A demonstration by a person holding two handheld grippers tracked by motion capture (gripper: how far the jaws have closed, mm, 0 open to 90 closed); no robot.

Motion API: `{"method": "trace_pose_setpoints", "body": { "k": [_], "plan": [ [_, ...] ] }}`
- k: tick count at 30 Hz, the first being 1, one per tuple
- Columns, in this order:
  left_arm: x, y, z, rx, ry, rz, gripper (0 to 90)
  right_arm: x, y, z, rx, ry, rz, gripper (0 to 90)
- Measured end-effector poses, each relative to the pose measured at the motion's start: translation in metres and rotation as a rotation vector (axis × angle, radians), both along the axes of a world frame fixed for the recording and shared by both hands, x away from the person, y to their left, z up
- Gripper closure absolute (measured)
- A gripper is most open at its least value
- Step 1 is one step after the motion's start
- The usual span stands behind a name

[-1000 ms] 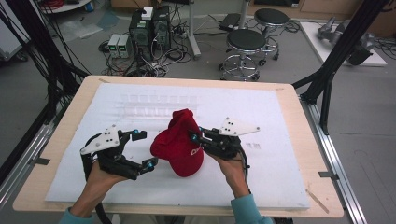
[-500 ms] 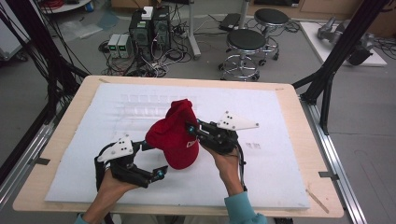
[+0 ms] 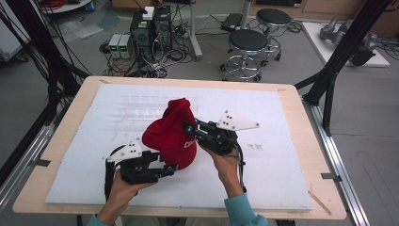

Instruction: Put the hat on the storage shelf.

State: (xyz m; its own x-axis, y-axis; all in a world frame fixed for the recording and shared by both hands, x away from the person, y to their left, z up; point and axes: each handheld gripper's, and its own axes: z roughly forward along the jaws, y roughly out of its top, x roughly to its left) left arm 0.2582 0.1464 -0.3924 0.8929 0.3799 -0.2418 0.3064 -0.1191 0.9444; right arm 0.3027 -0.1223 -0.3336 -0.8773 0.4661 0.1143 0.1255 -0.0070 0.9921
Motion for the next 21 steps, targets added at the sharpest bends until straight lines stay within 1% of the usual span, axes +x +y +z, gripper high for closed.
{"method": "trace_pose_setpoints", "body": {
  "k": [1, 2, 3, 4, 5, 6, 7, 8, 9, 11, 16, 17, 18, 19, 20, 21],
  "plan": [
    [0.000, 0.000, 0.000, 0.000, 0.000, 0.000, 68.6, 0.000, 0.000, 0.000, 0.000, 0.000, 0.000, 85.6],
    [0.000, 0.000, 0.000, 0.012, 0.001, -0.005, 68.6, 0.000, 0.000, 0.000, 0.003, 0.000, 0.001, 85.6],
    [0.000, 0.000, 0.000, 0.020, 0.002, 0.002, 75.4, -0.001, 0.001, 0.000, 0.007, -0.003, 0.003, 85.6],
    [0.000, 0.000, 0.000, 0.035, 0.007, 0.013, 78.8, -0.001, 0.001, 0.001, 0.009, -0.007, 0.005, 85.5],
    [0.001, 0.001, 0.000, 0.048, 0.015, 0.019, 84.6, -0.003, 0.001, 0.001, 0.003, -0.009, 0.001, 85.3],
    [0.001, 0.002, -0.001, 0.043, 0.033, 0.025, 84.6, -0.003, 0.001, 0.001, 0.003, -0.009, 0.001, 85.3],
    [0.002, 0.002, -0.001, 0.041, 0.047, 0.020, 85.2, -0.005, 0.001, 0.002, 0.000, -0.015, -0.006, 85.3],
    [0.002, 0.002, 0.000, 0.041, 0.045, 0.021, 85.2, -0.005, 0.001, 0.002, 0.000, -0.015, -0.006, 85.3],
    [0.000, 0.001, 0.001, 0.048, 0.034, 0.032, 85.3, -0.006, 0.000, 0.002, 0.000, -0.016, -0.001, 85.3],
    [-0.001, 0.001, 0.001, 0.047, 0.033, 0.036, 85.4, -0.007, 0.000, 0.002, 0.003, -0.019, -0.004, 85.3],
    [-0.002, 0.001, 0.002, 0.045, 0.024, 0.027, 85.4, -0.007, -0.001, 0.003, 0.008, -0.028, 0.000, 83.4],
    [-0.001, 0.002, 0.002, 0.045, 0.020, 0.026, 85.4, -0.008, -0.001, 0.003, 0.013, -0.043, 0.002, 71.1],
    [-0.001, 0.002, 0.002, 0.043, 0.024, 0.022, 85.4, -0.008, -0.001, 0.003, 0.013, -0.043, 0.002, 71.1],
    [-0.002, 0.003, 0.003, 0.046, 0.022, 0.031, 85.4, -0.008, -0.001, 0.004, 0.013, -0.055, 0.008, 54.1],
    [-0.002, 0.004, 0.003, 0.053, 0.013, 0.035, 85.4, -0.009, 0.001, 0.004, 0.009, -0.080, -0.002, 35.3],
    [-0.002, 0.006, 0.004, 0.066, 0.005, 0.042, 85.4, -0.010, 0.004, 0.006, -0.054, -0.084, -0.080, 16.4]
  ]
}}
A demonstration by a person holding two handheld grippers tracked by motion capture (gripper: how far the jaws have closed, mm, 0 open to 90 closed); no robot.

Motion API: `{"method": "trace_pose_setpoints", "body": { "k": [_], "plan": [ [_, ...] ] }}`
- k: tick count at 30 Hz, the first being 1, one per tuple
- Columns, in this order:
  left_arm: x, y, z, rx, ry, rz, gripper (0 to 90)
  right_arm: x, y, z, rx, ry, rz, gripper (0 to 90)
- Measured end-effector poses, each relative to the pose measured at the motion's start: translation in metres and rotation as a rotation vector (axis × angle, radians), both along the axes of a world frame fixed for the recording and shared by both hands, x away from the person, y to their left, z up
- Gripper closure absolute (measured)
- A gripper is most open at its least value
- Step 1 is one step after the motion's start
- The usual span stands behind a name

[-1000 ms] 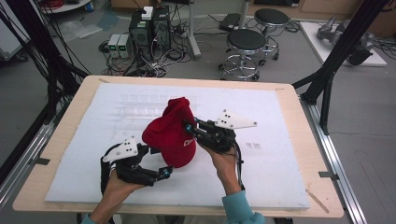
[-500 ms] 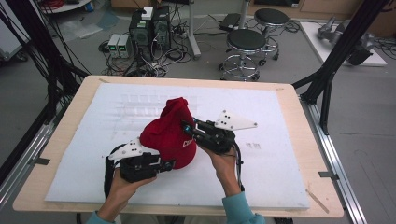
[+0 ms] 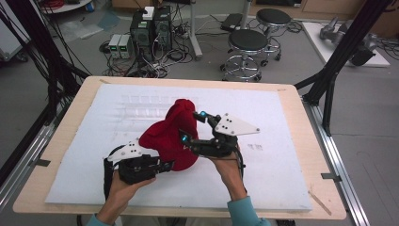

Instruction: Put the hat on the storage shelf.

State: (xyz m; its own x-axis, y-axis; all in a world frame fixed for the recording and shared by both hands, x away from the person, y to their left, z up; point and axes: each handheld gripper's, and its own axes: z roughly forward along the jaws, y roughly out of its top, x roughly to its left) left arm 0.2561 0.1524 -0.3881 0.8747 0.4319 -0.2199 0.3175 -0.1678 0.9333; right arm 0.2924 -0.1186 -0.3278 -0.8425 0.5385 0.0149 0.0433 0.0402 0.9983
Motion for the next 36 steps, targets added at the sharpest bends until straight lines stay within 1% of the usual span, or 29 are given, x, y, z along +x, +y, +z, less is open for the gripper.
{"method": "trace_pose_setpoints", "body": {
  "k": [1, 2, 3, 6, 7, 8, 9, 10, 11, 12, 13, 14, 15, 16, 17, 18, 19, 20, 21, 22, 26, 27, 28, 29, 30, 31, 34, 35, 36],
  "plan": [
    [0.000, 0.000, 0.000, 0.000, 0.000, 0.000, 85.5, 0.000, 0.000, 0.000, 0.000, 0.000, 0.000, 16.4],
    [0.000, 0.001, 0.001, 0.004, -0.004, 0.006, 85.4, 0.000, -0.001, 0.000, -0.054, 0.013, -0.029, 11.2],
    [0.000, 0.003, 0.002, 0.007, -0.009, 0.009, 85.4, -0.001, -0.003, -0.001, -0.076, 0.016, -0.042, 11.2],
    [0.000, 0.010, 0.007, 0.007, -0.030, 0.026, 85.5, -0.004, -0.007, -0.004, -0.091, 0.011, -0.050, 11.2],
    [0.001, 0.012, 0.009, 0.007, -0.037, 0.038, 85.5, -0.006, -0.010, -0.007, -0.098, 0.017, -0.049, 11.2],
    [0.002, 0.015, 0.011, 0.012, -0.049, 0.045, 85.4, -0.008, -0.014, -0.010, -0.115, 0.013, -0.059, 11.1],
    [0.004, 0.020, 0.015, 0.024, -0.071, 0.064, 85.4, -0.016, -0.021, -0.016, -0.174, 0.020, -0.099, 11.2],
    [0.004, 0.020, 0.015, 0.024, -0.071, 0.064, 85.4, -0.016, -0.021, -0.016, -0.174, 0.020, -0.099, 11.2],
    [0.005, 0.023, 0.017, 0.027, -0.082, 0.069, 85.4, -0.021, -0.026, -0.020, -0.195, 0.008, -0.121, 11.2],
    [0.006, 0.026, 0.018, 0.031, -0.093, 0.080, 85.4, -0.029, -0.037, -0.030, -0.212, -0.005, -0.154, 11.2],
    [0.008, 0.029, 0.020, 0.034, -0.103, 0.088, 85.4, -0.029, -0.037, -0.030, -0.212, -0.005, -0.154, 11.2],
    [0.009, 0.031, 0.022, 0.034, -0.112, 0.100, 85.4, -0.036, -0.050, -0.039, -0.209, 0.005, -0.187, 11.2],
    [0.010, 0.034, 0.024, 0.036, -0.123, 0.110, 85.4, -0.036, -0.050, -0.039, -0.209, 0.005, -0.187, 11.2],
    [0.013, 0.039, 0.029, 0.043, -0.138, 0.126, 85.4, -0.041, -0.062, -0.048, -0.212, 0.011, -0.231, 11.2],
    [0.013, 0.039, 0.029, 0.043, -0.138, 0.126, 85.4, -0.041, -0.062, -0.048, -0.212, 0.011, -0.231, 11.2],
    [0.016, 0.042, 0.033, 0.051, -0.153, 0.143, 85.4, -0.044, -0.073, -0.056, -0.210, 0.015, -0.277, 11.2],
    [0.016, 0.042, 0.033, 0.051, -0.153, 0.143, 85.4, -0.044, -0.073, -0.056, -0.210, 0.015, -0.277, 11.2],
    [0.020, 0.046, 0.037, 0.060, -0.169, 0.159, 85.4, -0.046, -0.084, -0.063, -0.215, 0.014, -0.317, 11.2],
    [0.020, 0.046, 0.037, 0.060, -0.169, 0.159, 85.4, -0.046, -0.084, -0.063, -0.215, 0.014, -0.317, 11.2],
    [0.022, 0.047, 0.039, 0.066, -0.176, 0.167, 85.4, -0.048, -0.088, -0.067, -0.215, 0.012, -0.332, 11.2],
    [0.031, 0.054, 0.046, 0.109, -0.208, 0.207, 85.4, -0.051, -0.102, -0.081, -0.197, 0.015, -0.365, 11.2],
    [0.033, 0.056, 0.046, 0.113, -0.211, 0.217, 85.4, -0.052, -0.105, -0.084, -0.195, 0.023, -0.370, 11.1],
    [0.035, 0.058, 0.047, 0.115, -0.219, 0.223, 85.4, -0.056, -0.110, -0.089, -0.198, 0.014, -0.381, 11.1],
    [0.038, 0.060, 0.048, 0.114, -0.224, 0.232, 85.4, -0.056, -0.110, -0.089, -0.198, 0.014, -0.381, 11.1],
    [0.040, 0.061, 0.049, 0.114, -0.230, 0.244, 85.4, -0.058, -0.116, -0.094, -0.182, 0.006, -0.390, 11.1],
    [0.042, 0.063, 0.049, 0.119, -0.238, 0.257, 85.4, -0.058, -0.116, -0.094, -0.182, 0.006, -0.390, 11.1],
    [0.049, 0.067, 0.050, 0.135, -0.241, 0.285, 85.4, -0.057, -0.124, -0.101, -0.173, 0.015, -0.411, 11.1],
    [0.051, 0.068, 0.050, 0.140, -0.237, 0.291, 85.4, -0.057, -0.126, -0.104, -0.161, 0.012, -0.419, 11.1],
    [0.054, 0.069, 0.050, 0.146, -0.232, 0.301, 85.4, -0.057, -0.130, -0.112, -0.139, 0.021, -0.434, 11.1]
  ]
}}
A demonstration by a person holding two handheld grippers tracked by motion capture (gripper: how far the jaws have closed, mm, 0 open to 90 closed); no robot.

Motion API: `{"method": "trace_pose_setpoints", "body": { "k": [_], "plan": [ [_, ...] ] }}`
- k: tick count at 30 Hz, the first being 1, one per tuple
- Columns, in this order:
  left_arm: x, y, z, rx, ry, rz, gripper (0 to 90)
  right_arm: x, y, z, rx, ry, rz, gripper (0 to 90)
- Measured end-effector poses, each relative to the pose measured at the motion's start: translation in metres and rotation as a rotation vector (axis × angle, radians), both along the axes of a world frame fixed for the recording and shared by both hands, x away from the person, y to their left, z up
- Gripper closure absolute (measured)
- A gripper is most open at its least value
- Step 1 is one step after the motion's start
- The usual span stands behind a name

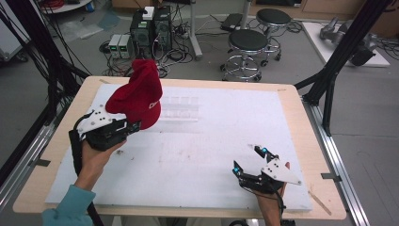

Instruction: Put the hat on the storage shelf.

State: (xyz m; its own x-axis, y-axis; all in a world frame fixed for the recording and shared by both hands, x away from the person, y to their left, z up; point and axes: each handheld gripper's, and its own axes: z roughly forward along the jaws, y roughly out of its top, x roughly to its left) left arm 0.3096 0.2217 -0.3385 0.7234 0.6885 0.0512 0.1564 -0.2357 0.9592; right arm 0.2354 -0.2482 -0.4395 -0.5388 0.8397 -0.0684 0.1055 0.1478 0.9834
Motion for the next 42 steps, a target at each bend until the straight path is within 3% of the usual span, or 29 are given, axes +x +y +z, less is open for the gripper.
{"method": "trace_pose_setpoints", "body": {
  "k": [3, 4, 6, 8, 11, 15, 21, 25, 38, 42],
  "plan": [
    [0.008, 0.004, -0.001, 0.031, 0.006, 0.037, 85.4, 0.001, -0.002, -0.009, -0.017, -0.006, -0.014, 11.1],
    [0.013, 0.006, -0.002, 0.033, 0.011, 0.046, 85.4, 0.001, -0.003, -0.010, -0.019, -0.013, 0.004, 11.1],
    [0.016, 0.006, -0.004, 0.036, 0.013, 0.047, 85.4, 0.001, -0.003, -0.010, -0.034, -0.028, -0.003, 11.1],
    [0.023, 0.006, -0.006, 0.062, 0.017, 0.056, 85.4, 0.001, -0.002, -0.011, -0.030, -0.011, -0.004, 11.1],
    [0.032, 0.006, -0.009, 0.067, 0.026, 0.055, 85.4, 0.001, -0.002, -0.011, -0.033, -0.015, -0.005, 11.1],
    [0.043, 0.006, -0.005, 0.077, 0.013, 0.067, 85.4, 0.001, -0.006, -0.011, 0.011, -0.007, -0.011, 11.1],
    [0.060, 0.009, -0.001, 0.080, 0.001, 0.116, 85.4, 0.001, -0.009, -0.011, 0.040, -0.008, -0.022, 11.2],
    [0.073, 0.011, -0.009, 0.075, 0.002, 0.150, 85.4, 0.003, -0.015, -0.012, 0.109, 0.015, -0.040, 11.1],
    [0.086, 0.008, -0.026, 0.142, 0.028, 0.182, 85.4, 0.003, -0.017, -0.012, 0.121, 0.004, -0.045, 11.1],
    [0.087, 0.007, -0.030, 0.121, 0.021, 0.184, 85.4, 0.003, -0.017, -0.012, 0.125, 0.006, -0.045, 11.1]
  ]
}}
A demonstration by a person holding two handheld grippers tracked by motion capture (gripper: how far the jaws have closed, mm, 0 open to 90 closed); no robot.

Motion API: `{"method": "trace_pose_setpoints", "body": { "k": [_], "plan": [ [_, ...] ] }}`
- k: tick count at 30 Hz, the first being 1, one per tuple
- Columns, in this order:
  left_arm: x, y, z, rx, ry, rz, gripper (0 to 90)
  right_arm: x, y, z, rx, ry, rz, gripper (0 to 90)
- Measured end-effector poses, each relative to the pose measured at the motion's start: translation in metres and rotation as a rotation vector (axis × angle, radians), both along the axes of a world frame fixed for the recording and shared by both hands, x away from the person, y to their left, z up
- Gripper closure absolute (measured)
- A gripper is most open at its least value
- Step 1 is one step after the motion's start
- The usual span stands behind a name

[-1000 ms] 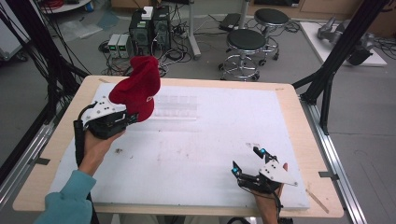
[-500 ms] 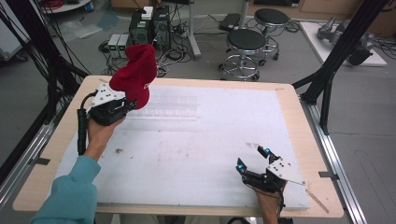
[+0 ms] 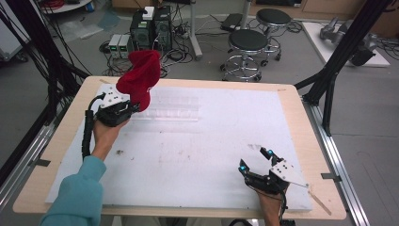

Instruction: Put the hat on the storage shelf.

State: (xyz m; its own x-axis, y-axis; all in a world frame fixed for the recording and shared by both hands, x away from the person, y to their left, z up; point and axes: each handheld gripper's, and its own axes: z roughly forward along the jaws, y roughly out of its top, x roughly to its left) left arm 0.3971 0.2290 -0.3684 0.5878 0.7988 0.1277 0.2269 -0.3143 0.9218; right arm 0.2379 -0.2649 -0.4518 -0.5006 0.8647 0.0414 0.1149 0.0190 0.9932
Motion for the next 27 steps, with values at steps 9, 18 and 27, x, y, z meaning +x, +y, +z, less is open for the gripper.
{"method": "trace_pose_setpoints", "body": {
  "k": [9, 18, 27],
  "plan": [
    [0.002, -0.003, -0.004, -0.001, 0.011, -0.003, 85.4, 0.000, 0.000, 0.000, 0.003, 0.006, -0.003, 11.1],
    [0.009, -0.004, -0.017, -0.010, 0.048, 0.004, 85.4, 0.001, -0.001, 0.000, 0.008, 0.010, 0.000, 11.1],
    [0.006, -0.007, -0.024, 0.027, 0.067, 0.001, 85.3, 0.001, -0.001, 0.000, 0.013, 0.023, -0.005, 11.1]
  ]
}}
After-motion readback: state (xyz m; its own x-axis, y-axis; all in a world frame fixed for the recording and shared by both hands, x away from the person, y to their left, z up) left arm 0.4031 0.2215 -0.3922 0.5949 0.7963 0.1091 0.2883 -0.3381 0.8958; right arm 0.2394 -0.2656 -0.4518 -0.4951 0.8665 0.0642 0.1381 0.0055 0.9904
